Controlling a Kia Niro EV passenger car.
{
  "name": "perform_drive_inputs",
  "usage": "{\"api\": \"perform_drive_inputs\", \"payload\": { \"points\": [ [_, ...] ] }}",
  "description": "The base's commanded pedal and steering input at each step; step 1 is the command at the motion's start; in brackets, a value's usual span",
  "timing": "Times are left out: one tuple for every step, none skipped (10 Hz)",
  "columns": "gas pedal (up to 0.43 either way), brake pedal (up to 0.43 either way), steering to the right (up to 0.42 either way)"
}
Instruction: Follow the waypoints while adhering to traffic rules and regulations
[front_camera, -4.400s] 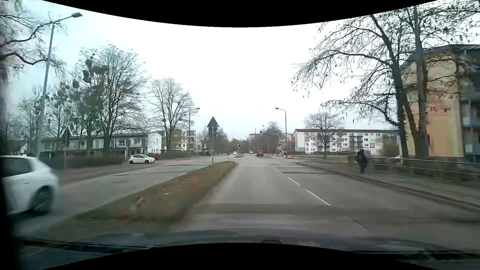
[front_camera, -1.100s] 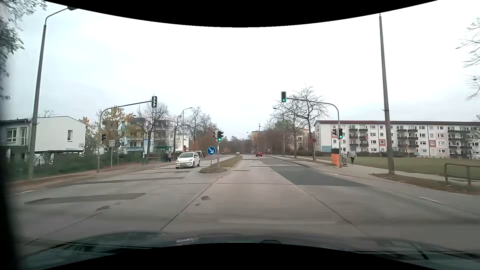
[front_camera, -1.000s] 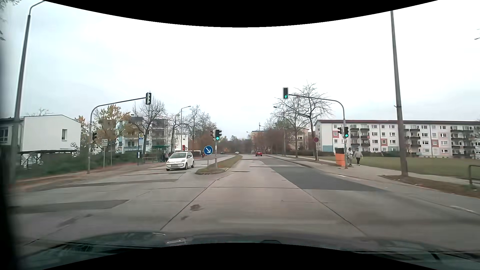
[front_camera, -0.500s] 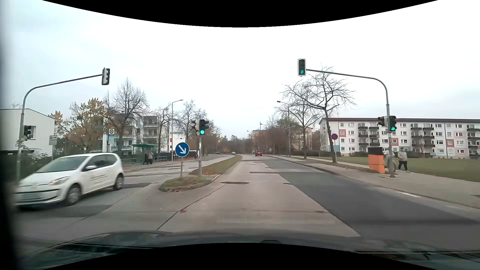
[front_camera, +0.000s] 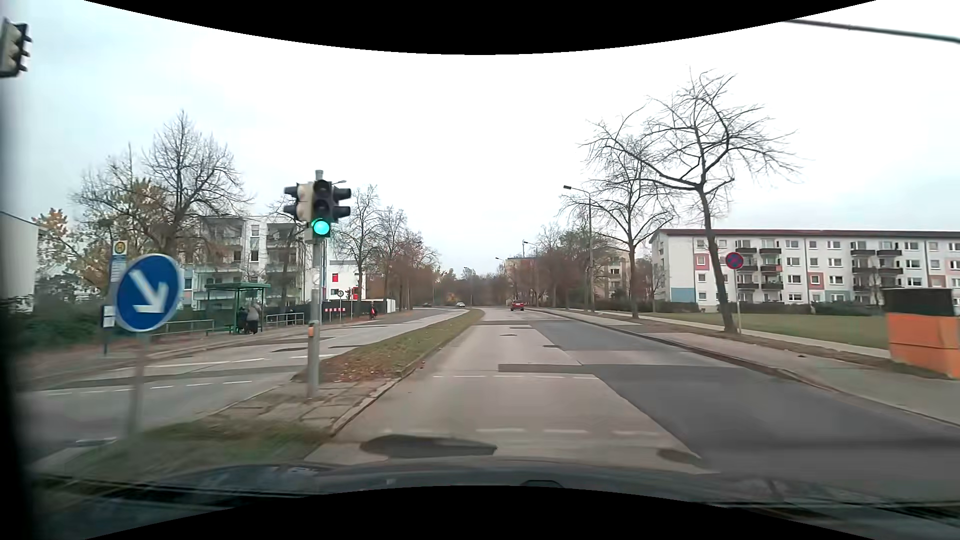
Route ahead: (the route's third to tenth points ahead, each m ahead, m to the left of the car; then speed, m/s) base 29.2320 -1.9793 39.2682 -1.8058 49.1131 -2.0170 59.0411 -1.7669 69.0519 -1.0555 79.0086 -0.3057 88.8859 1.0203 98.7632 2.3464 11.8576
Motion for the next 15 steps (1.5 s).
{"api": "perform_drive_inputs", "payload": {
  "points": [
    [0.157,0.0,-0.004],
    [0.157,0.0,-0.004],
    [0.157,0.0,-0.004],
    [0.157,0.0,-0.004],
    [0.157,0.0,-0.004],
    [0.157,0.0,-0.004],
    [0.157,0.0,-0.004],
    [0.157,0.0,-0.004],
    [0.157,0.0,-0.003],
    [0.157,0.0,-0.004],
    [0.157,0.0,-0.004],
    [0.157,0.0,-0.003],
    [0.157,0.0,-0.003],
    [0.157,0.0,-0.003],
    [0.15,0.0,-0.004]
  ]
}}
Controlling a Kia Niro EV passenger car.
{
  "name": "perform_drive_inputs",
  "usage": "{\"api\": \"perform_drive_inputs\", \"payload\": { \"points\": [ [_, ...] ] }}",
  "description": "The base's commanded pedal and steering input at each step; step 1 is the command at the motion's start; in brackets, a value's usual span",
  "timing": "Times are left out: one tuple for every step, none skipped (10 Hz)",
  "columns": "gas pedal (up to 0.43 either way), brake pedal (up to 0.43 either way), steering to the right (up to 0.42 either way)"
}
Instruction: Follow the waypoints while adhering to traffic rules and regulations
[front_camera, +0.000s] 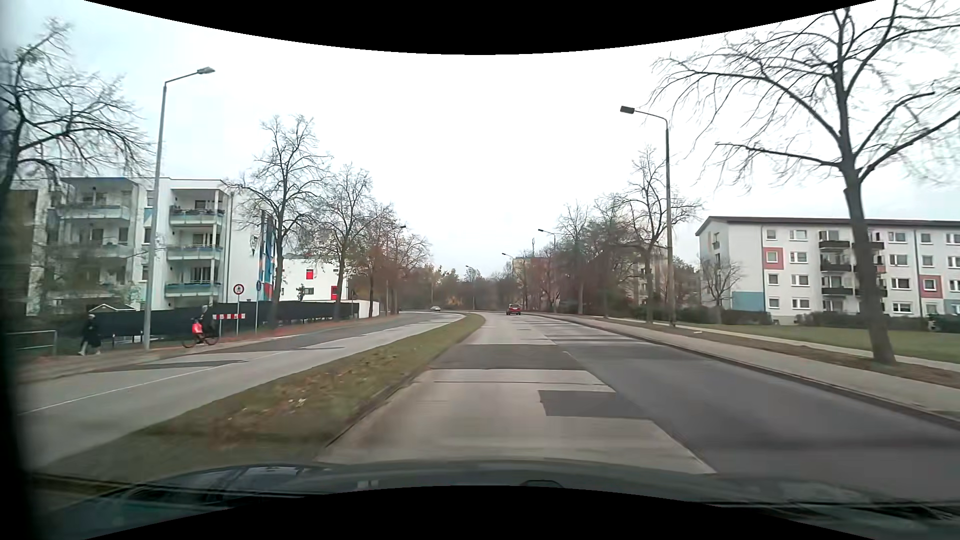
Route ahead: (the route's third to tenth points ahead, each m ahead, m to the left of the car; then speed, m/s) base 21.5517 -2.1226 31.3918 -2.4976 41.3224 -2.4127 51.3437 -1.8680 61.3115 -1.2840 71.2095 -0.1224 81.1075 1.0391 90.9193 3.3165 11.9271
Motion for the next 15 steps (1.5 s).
{"api": "perform_drive_inputs", "payload": {
  "points": [
    [0.15,0.0,-0.003],
    [0.15,0.0,-0.003],
    [0.15,0.0,-0.002],
    [0.15,0.0,0.0],
    [0.15,0.0,0.0],
    [0.15,0.0,0.001],
    [0.15,0.0,0.004],
    [0.15,0.0,0.004],
    [0.118,0.0,0.005],
    [0.13,0.0,0.005],
    [0.13,0.0,0.004],
    [0.13,0.0,0.004],
    [0.118,0.0,0.004],
    [0.118,0.0,0.003],
    [0.118,0.0,0.003]
  ]
}}
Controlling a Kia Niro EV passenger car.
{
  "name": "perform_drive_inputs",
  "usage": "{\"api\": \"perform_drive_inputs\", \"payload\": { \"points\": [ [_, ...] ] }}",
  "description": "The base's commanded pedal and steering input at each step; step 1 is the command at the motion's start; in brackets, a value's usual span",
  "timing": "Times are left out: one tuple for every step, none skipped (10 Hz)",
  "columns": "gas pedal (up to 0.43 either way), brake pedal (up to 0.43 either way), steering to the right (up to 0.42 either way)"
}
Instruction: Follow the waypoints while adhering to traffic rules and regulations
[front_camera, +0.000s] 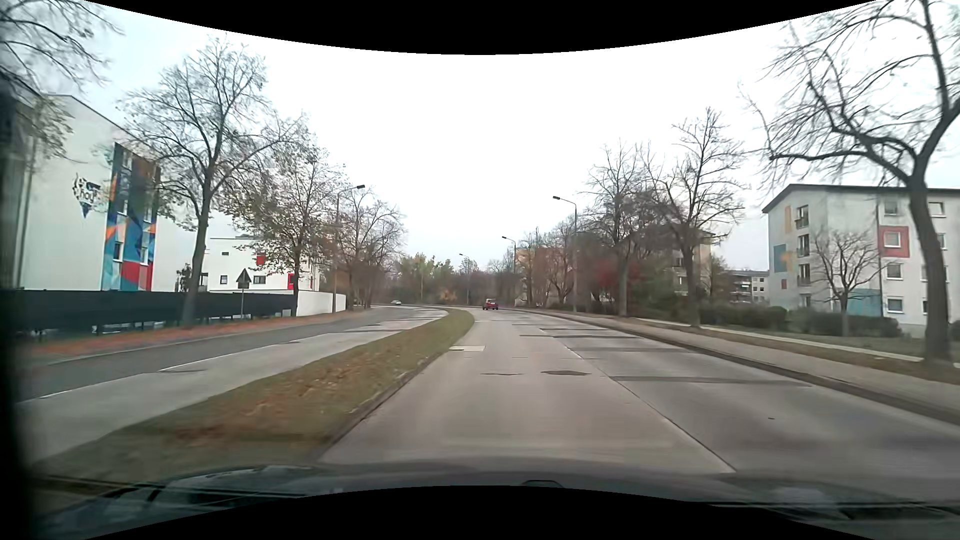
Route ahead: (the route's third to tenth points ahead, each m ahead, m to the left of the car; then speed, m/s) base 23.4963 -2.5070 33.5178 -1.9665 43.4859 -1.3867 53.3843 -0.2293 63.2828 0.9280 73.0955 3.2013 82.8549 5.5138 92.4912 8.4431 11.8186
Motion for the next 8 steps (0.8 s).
{"api": "perform_drive_inputs", "payload": {
  "points": [
    [0.118,0.0,0.001],
    [0.118,0.0,0.001],
    [0.118,0.0,0.0],
    [0.118,0.0,0.0],
    [0.118,0.0,0.0],
    [0.118,0.0,0.0],
    [0.118,0.0,0.0],
    [0.118,0.0,0.0]
  ]
}}
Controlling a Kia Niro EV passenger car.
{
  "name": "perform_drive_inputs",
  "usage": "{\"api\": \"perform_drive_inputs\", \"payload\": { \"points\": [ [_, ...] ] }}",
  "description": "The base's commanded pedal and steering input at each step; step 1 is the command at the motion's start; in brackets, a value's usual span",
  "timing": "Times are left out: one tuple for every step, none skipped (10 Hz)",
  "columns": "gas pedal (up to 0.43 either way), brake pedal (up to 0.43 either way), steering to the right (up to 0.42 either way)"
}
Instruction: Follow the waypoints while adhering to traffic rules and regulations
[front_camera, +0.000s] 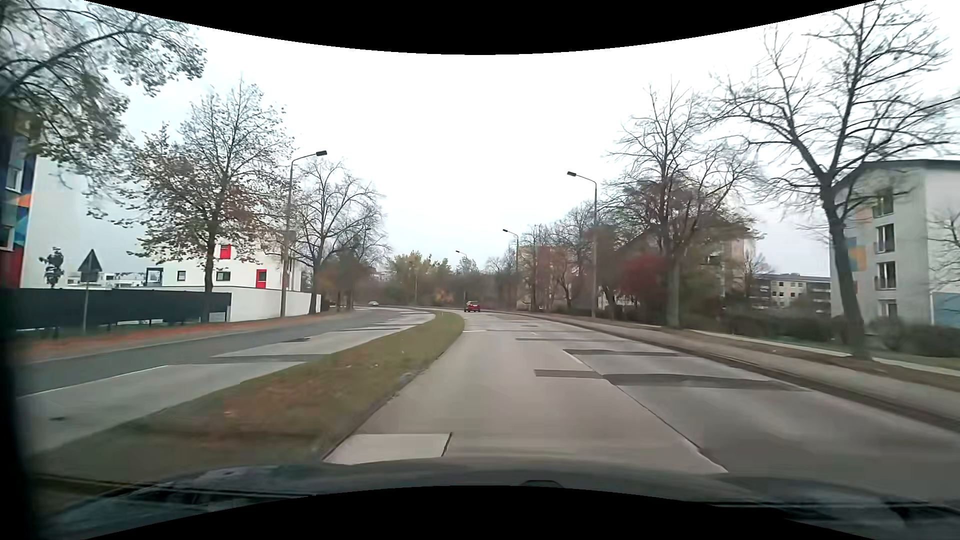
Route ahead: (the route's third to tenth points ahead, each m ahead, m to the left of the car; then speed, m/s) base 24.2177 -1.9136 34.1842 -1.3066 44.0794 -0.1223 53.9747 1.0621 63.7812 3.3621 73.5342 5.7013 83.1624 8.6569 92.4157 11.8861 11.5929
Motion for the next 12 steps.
{"api": "perform_drive_inputs", "payload": {
  "points": [
    [0.118,0.0,-0.001],
    [0.13,0.0,-0.002],
    [0.13,0.0,-0.003],
    [0.13,0.0,-0.003],
    [0.13,0.0,-0.004],
    [0.13,0.0,-0.005],
    [0.13,0.0,-0.007],
    [0.13,0.0,-0.01],
    [0.13,0.0,-0.01],
    [0.13,0.0,-0.01],
    [0.13,0.0,-0.012],
    [0.13,0.0,-0.013]
  ]
}}
